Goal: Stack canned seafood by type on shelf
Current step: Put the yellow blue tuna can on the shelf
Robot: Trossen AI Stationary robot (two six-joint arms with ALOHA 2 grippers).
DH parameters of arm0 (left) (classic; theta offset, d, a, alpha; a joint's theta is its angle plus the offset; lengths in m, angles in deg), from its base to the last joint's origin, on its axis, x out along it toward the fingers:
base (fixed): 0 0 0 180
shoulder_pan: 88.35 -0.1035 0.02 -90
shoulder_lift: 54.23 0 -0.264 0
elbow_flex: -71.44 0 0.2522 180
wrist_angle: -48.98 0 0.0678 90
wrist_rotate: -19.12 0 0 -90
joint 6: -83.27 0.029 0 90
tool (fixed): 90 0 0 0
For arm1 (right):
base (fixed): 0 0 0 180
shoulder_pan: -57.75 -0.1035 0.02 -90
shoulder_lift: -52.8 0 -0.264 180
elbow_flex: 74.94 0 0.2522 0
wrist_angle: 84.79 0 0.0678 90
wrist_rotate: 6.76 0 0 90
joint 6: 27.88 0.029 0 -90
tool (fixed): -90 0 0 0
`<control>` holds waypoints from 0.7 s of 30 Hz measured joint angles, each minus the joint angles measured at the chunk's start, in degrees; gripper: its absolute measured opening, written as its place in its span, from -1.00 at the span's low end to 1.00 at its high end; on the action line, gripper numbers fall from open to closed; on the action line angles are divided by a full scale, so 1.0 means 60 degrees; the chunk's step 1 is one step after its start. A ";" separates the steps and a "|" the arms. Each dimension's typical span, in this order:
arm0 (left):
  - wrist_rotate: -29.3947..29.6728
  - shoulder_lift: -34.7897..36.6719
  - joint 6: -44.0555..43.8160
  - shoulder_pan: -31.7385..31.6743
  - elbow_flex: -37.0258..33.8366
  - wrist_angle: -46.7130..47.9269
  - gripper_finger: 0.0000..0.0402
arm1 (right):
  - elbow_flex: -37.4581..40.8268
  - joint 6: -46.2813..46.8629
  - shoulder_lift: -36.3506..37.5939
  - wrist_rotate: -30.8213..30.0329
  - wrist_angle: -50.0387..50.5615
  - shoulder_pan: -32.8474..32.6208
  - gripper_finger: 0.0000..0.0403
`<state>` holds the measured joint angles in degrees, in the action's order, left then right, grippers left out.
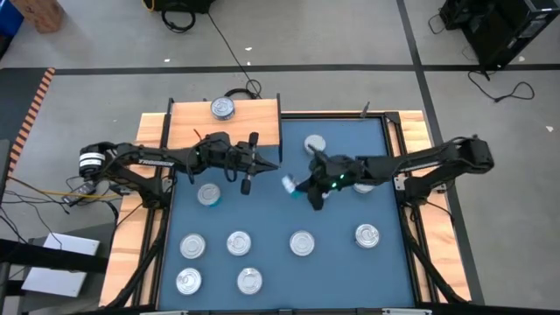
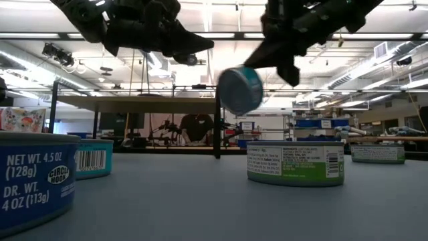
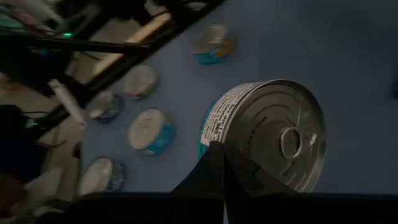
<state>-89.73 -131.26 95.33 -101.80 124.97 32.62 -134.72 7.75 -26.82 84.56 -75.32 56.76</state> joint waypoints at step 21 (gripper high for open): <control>0.0028 0.0607 0.0670 0.0727 0.0000 0.2491 -1.00 | -0.0008 0.0906 -0.3376 0.1573 -0.3316 0.0030 -1.00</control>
<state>-89.56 -127.62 99.34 -97.44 124.97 47.56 -134.77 13.19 -47.07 94.00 -95.22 56.95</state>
